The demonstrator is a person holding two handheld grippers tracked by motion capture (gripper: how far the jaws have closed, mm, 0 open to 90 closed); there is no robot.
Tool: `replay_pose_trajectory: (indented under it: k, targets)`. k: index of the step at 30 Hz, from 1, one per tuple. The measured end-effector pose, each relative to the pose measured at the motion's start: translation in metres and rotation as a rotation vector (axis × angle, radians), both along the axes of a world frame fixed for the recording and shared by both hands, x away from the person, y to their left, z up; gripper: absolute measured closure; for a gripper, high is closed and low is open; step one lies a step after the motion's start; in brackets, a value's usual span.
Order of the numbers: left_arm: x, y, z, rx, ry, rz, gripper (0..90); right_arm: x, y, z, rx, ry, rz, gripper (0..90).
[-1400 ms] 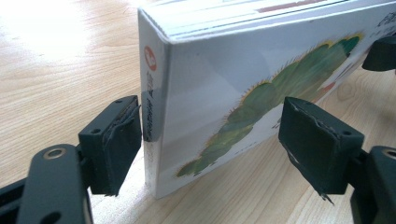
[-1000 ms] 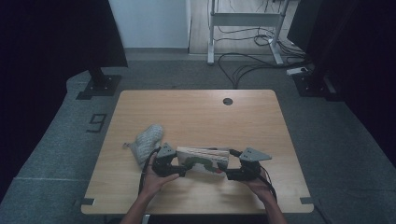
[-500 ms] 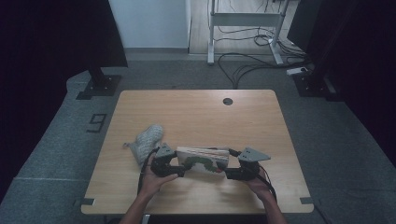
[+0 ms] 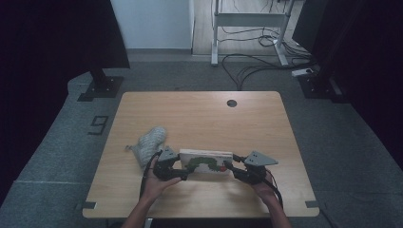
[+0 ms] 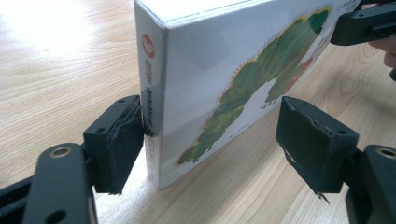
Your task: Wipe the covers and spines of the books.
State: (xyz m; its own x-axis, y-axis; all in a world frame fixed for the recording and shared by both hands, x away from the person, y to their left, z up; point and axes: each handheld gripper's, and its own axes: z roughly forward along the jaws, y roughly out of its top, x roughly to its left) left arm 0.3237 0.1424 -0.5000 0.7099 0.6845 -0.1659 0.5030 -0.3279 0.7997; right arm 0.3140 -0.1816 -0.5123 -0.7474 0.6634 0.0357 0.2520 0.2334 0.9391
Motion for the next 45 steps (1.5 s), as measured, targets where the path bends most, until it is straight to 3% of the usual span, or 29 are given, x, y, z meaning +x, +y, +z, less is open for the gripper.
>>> replay_pose_trajectory:
  k: [5, 9, 21, 32, 40, 45]
  targets:
    - [-0.002, 0.0, 0.004, 0.008, 0.003, 0.006, 25.1, -0.002, -0.001, 0.0, -0.005, -0.005, -0.006, 63.7]
    - [-0.001, 0.004, 0.005, -0.02, 0.03, 0.009, 25.2, -0.002, -0.002, -0.001, 0.005, 0.001, -0.015, 66.1]
    - [-0.001, -0.001, 0.007, -0.006, 0.02, 0.024, 25.3, -0.007, -0.001, 0.001, -0.011, 0.004, -0.01, 67.1]
    - [0.002, -0.003, 0.006, -0.021, 0.02, 0.017, 27.4, -0.02, -0.001, 0.006, -0.016, -0.017, 0.068, 68.3]
    - [0.002, -0.004, 0.006, -0.022, 0.018, 0.011, 26.7, -0.016, 0.005, 0.004, 0.02, -0.025, 0.111, 65.3]
    - [0.004, -0.002, 0.006, -0.032, 0.018, 0.015, 26.1, -0.015, 0.007, 0.004, 0.001, -0.046, 0.105, 67.6]
